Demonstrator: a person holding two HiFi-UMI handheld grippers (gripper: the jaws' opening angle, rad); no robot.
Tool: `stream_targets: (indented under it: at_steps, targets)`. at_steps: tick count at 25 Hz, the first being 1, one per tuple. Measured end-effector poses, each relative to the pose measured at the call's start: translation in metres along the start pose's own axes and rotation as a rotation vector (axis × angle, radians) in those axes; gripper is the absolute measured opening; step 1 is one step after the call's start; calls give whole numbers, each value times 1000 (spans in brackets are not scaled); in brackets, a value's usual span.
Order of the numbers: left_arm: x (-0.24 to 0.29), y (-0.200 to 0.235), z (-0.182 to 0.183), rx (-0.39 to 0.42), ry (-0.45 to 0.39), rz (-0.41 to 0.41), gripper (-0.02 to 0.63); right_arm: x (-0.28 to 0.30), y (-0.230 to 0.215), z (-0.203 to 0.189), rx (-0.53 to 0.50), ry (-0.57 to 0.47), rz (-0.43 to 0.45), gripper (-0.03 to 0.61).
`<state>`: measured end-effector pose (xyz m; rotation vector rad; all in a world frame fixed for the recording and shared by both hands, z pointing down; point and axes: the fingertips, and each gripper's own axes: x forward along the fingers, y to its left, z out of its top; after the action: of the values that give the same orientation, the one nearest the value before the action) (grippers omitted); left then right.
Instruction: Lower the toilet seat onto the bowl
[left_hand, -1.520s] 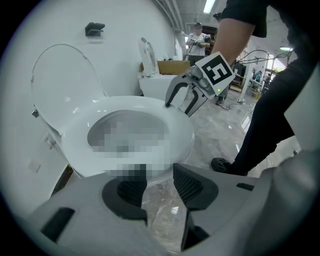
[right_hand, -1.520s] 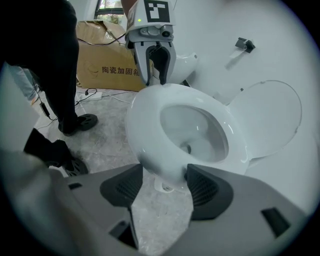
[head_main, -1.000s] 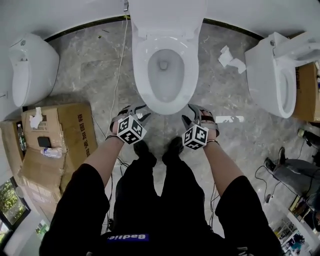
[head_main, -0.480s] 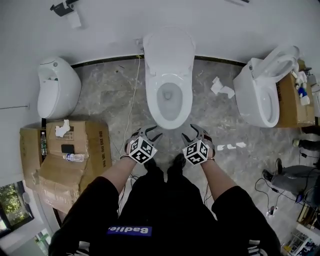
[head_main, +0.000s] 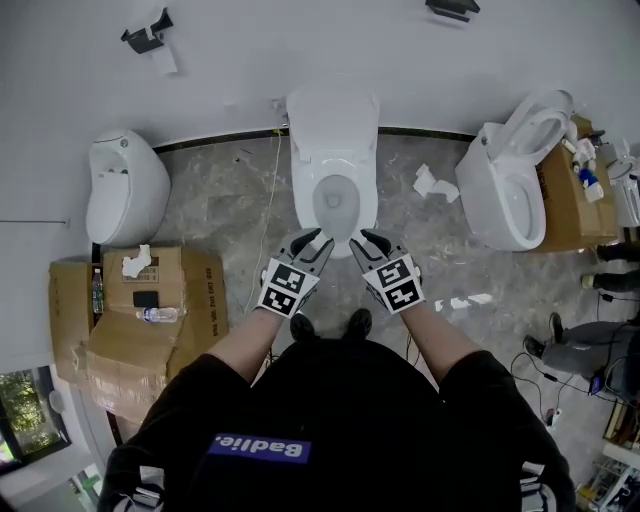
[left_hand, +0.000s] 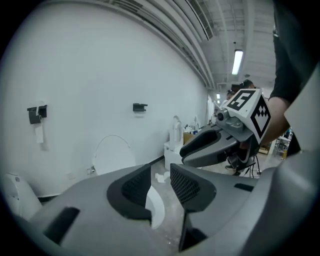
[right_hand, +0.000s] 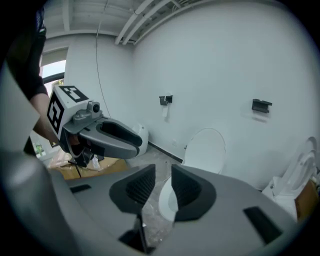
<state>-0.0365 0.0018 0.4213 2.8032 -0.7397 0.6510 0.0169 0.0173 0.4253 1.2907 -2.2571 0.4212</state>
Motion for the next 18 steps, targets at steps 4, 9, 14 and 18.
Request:
stream_targets:
  at_steps: [4,9,14,18]
  targets:
    - [-11,-5,42,-33,-65,4,90,-17,-1,28,45,-51,15,64]
    - [-24,-19,83,-59,-147,-5,47,-47,3,70,87,-175,36,47]
    - [-37,-28,103,-61,-183,-16,23,-69,10,94,99,-293,61,38]
    - [-34,-31,105,-78,-210,-14,17,-73,13,89,143,-342,65,35]
